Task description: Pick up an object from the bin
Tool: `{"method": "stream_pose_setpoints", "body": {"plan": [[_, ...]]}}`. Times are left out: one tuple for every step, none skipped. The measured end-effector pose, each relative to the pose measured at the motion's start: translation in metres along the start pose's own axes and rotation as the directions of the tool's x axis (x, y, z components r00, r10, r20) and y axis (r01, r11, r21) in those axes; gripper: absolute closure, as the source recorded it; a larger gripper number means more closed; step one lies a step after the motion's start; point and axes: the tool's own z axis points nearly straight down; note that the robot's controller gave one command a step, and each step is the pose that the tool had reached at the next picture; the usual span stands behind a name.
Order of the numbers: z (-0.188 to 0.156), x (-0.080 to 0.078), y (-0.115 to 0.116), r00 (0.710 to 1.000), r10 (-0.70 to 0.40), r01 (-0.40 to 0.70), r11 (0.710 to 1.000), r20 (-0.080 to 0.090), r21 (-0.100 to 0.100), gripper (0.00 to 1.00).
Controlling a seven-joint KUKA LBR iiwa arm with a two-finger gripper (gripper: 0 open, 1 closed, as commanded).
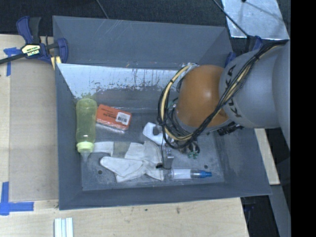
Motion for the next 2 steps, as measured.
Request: {"method": "stream_pose_setpoints", "body": {"plan": [[0.0356, -0.001, -0.0046, 0.998, 0.065, -0.065, 0.998, 0.007, -0.001, 1.0], [0.0356, -0.001, -0.0046, 0.998, 0.064, -0.064, 0.998, 0.007, -0.001, 1.0]]}}
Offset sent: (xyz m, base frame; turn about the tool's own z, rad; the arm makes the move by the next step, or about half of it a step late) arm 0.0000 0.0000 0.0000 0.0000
